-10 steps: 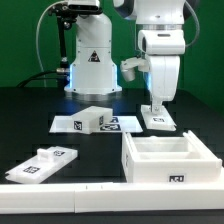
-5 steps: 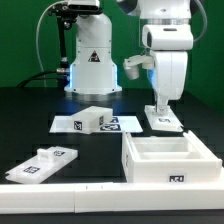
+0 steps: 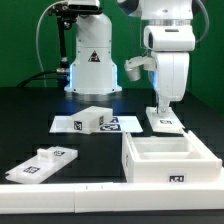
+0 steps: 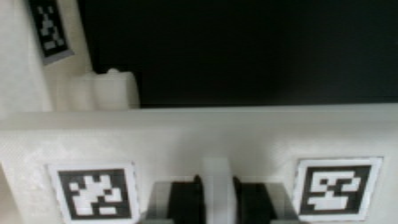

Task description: Assemble cabinet

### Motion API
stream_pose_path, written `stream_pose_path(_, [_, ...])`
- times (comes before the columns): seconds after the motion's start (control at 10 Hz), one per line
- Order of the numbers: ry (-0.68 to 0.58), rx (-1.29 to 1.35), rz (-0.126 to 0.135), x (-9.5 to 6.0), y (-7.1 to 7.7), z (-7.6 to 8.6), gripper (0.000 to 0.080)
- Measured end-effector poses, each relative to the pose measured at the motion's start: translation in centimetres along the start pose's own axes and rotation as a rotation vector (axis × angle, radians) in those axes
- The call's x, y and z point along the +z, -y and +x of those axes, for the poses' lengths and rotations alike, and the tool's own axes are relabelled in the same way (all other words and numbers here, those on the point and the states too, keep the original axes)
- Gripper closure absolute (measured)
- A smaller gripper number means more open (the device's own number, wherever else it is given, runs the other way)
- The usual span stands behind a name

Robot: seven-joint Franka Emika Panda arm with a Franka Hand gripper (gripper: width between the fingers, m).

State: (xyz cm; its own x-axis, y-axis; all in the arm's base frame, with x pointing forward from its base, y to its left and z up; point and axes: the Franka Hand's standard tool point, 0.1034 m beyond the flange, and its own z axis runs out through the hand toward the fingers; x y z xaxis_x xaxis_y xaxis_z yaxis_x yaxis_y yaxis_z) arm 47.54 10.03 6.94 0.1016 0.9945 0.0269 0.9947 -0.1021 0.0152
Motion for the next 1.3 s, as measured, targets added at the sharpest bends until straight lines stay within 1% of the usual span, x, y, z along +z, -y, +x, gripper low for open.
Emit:
stream_pose_path(0.2, [0.000, -0.014, -0.001, 0.3, 0.5, -0.6, 0.0735])
stream_pose_path(0.3, [0.002, -0.013, 0.005, 0.3, 1.0, -0.9, 0.0735])
stream_pose_path(0.5, [0.003, -0.011, 0.009, 0.5, 1.3, -0.9, 0.0735])
stream_pose_path(0.9, [-0.002, -0.019, 0.011, 0.7, 1.2, 0.1, 0.0735])
stream_pose_path(1.3, [-0.002, -0.014, 0.011, 0.7, 0.8, 0.0, 0.0735])
